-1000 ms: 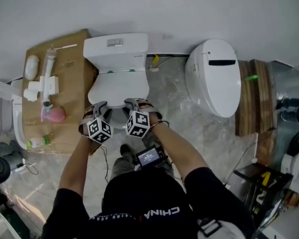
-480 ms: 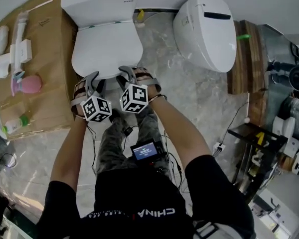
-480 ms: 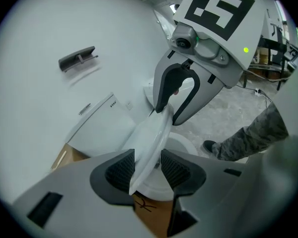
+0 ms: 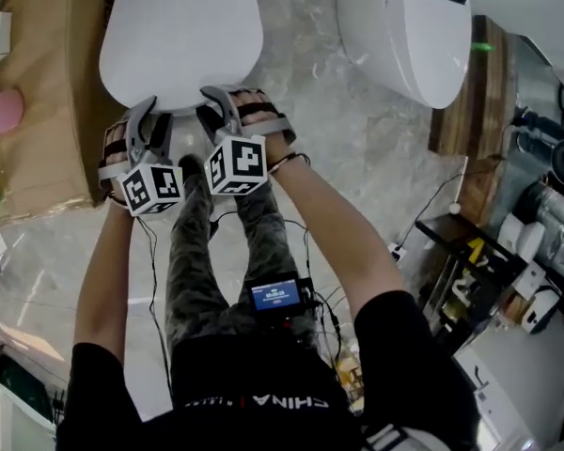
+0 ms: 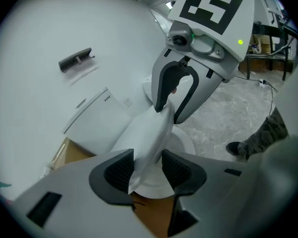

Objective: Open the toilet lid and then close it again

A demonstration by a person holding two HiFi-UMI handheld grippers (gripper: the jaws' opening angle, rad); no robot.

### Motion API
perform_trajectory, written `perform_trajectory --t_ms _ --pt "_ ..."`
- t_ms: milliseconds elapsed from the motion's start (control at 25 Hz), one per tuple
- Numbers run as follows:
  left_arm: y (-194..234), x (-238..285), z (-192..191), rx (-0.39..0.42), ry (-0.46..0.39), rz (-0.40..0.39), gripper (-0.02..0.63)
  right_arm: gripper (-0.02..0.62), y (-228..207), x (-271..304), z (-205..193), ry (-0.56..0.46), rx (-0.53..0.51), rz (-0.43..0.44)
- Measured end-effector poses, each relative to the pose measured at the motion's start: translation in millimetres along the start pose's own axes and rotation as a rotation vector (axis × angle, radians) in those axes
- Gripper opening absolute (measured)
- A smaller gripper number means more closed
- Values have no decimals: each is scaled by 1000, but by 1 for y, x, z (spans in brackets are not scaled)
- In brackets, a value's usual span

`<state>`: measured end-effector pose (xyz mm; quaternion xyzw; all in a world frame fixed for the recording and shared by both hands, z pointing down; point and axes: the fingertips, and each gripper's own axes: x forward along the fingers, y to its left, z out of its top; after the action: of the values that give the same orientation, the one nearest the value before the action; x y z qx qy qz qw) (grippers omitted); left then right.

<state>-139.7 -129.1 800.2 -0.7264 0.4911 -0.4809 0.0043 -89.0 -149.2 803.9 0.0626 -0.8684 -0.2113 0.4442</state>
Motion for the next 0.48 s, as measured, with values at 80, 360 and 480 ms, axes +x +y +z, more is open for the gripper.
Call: perform_trajectory --t_ms 80,360,480 --pt "-12 3 -10 3 12 14 173 149 13 4 -5 -16 -18 0" --pt "-43 5 -39 34 40 37 183 152 51 18 -14 -41 -100 14" --pt "-57 21 -54 43 46 45 186 153 65 34 -26 -39 -120 12"
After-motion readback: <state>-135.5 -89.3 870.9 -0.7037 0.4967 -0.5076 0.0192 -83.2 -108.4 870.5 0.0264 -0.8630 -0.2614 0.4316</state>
